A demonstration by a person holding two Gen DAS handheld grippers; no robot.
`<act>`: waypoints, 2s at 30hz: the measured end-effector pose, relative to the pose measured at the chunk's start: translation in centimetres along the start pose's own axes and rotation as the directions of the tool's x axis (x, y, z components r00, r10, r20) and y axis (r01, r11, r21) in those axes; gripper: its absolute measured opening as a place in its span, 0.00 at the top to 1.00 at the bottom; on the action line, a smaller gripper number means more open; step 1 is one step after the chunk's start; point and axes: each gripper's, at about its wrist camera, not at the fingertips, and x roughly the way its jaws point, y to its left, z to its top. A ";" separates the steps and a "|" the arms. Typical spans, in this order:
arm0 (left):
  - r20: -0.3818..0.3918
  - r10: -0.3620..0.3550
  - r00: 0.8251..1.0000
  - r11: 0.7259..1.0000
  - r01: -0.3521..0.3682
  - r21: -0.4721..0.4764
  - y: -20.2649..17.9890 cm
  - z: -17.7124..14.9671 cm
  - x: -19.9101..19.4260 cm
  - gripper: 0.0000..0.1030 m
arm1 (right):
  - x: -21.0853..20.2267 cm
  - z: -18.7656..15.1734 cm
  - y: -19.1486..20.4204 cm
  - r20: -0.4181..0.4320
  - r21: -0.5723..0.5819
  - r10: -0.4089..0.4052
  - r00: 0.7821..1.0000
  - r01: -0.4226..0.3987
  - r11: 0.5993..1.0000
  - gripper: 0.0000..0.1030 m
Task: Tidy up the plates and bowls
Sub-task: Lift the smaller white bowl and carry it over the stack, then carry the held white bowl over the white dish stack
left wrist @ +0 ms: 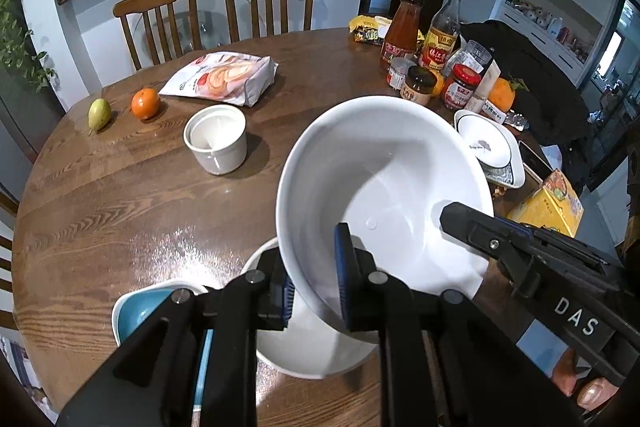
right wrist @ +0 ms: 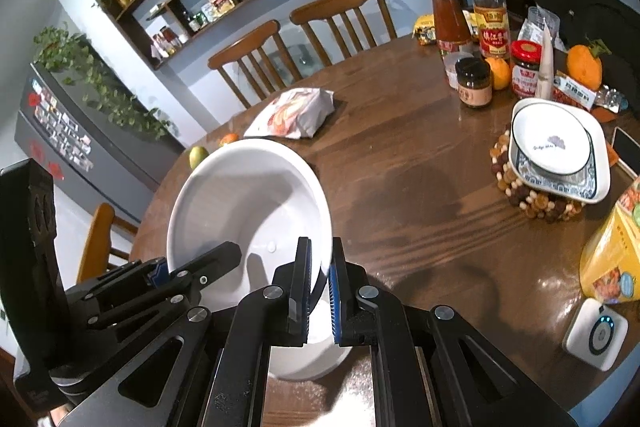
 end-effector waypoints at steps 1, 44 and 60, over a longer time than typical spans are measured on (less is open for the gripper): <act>-0.002 0.002 1.000 1.000 -0.002 -0.003 0.1 -0.2 0.0 0.86 | 0.0 -0.1 0.1 -0.004 -0.001 0.000 1.000 0.000 1.000 0.91; -0.225 0.008 0.974 0.996 -0.029 -0.088 2.7 -6.1 5.5 0.86 | 6.4 -5.1 -0.4 -0.229 0.019 -0.028 0.973 0.034 0.999 0.91; -0.257 0.012 0.966 0.996 -0.035 -0.084 3.6 -6.4 6.8 0.86 | 8.0 -5.1 -0.2 -0.259 0.000 -0.054 0.964 0.056 0.998 0.91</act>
